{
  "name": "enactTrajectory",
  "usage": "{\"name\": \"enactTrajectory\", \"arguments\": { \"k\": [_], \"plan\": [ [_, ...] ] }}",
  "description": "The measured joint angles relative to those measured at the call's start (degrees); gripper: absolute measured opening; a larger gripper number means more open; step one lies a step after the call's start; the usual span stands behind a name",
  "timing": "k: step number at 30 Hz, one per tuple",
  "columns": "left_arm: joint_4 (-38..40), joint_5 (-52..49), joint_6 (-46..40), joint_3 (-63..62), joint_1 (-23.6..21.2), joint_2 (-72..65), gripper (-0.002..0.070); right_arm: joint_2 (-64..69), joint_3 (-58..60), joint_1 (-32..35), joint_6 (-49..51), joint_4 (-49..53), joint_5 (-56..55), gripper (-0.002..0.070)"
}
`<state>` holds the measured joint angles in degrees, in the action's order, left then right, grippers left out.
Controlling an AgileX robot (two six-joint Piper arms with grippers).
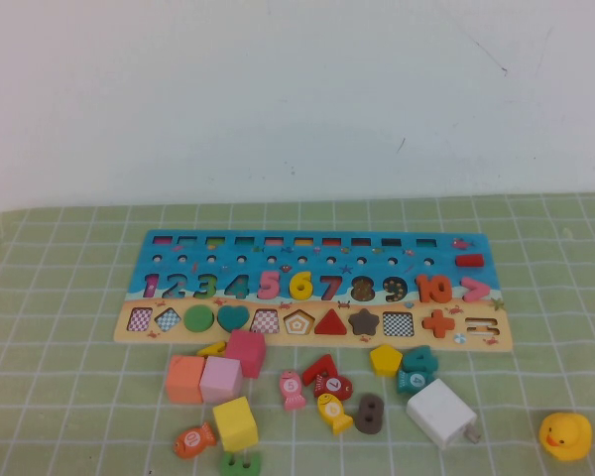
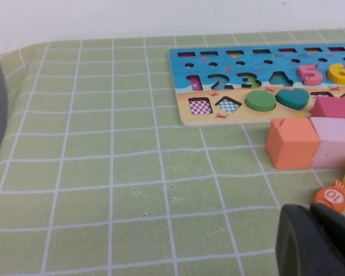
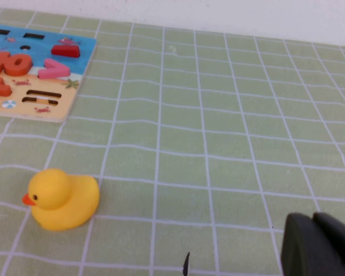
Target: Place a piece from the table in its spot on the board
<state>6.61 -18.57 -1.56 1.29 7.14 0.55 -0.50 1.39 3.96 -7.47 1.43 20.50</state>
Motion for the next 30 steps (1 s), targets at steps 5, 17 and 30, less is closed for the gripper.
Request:
{"name": "enactTrajectory", "arguments": {
  "k": [5,17,30],
  "plan": [
    [0.05,0.00,-0.18,0.00,0.00,0.00,-0.0001,0.00,0.00,0.00,0.00,0.00,0.00,-0.0001],
    [0.27,0.00,-0.64,0.00,0.00,0.00,-0.0001,0.00,0.00,0.00,0.00,0.00,0.00,-0.0001],
    [0.31,-0.11,-1.02,0.00,0.00,0.00,-0.0001,0.00,0.00,0.00,0.00,0.00,0.00,-0.0001]
  ]
}}
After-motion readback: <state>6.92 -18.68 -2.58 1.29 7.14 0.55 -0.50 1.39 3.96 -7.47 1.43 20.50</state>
